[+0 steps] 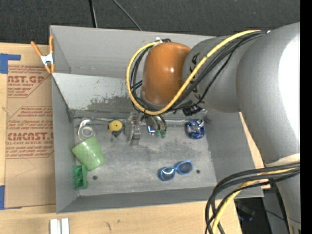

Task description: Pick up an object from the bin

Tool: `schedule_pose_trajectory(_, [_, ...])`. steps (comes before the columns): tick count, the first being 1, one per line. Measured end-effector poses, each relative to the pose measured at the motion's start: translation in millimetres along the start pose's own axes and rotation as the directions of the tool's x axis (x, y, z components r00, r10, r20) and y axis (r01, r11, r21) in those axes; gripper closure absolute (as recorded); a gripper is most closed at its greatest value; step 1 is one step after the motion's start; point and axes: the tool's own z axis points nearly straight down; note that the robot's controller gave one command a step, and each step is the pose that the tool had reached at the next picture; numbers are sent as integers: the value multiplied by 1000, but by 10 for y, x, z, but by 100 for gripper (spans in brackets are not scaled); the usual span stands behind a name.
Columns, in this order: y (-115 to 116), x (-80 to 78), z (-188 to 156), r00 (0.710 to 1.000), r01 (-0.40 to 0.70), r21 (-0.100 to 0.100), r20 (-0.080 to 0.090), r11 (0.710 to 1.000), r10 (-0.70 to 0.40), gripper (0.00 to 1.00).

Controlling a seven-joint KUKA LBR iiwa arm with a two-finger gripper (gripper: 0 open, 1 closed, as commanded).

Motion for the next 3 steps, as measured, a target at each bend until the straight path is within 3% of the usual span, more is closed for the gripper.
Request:
schedule_pose_trajectory(1, [317, 153, 264, 979, -204, -1, -1, 979, 204, 100])
schedule_pose_trajectory(2, [385, 450, -1070, 1000, 8, -3, 9, 1000, -8, 100])
schedule_pose_trajectory(3, [522, 301, -70, 977, -214, 0, -3, 977, 214, 100])
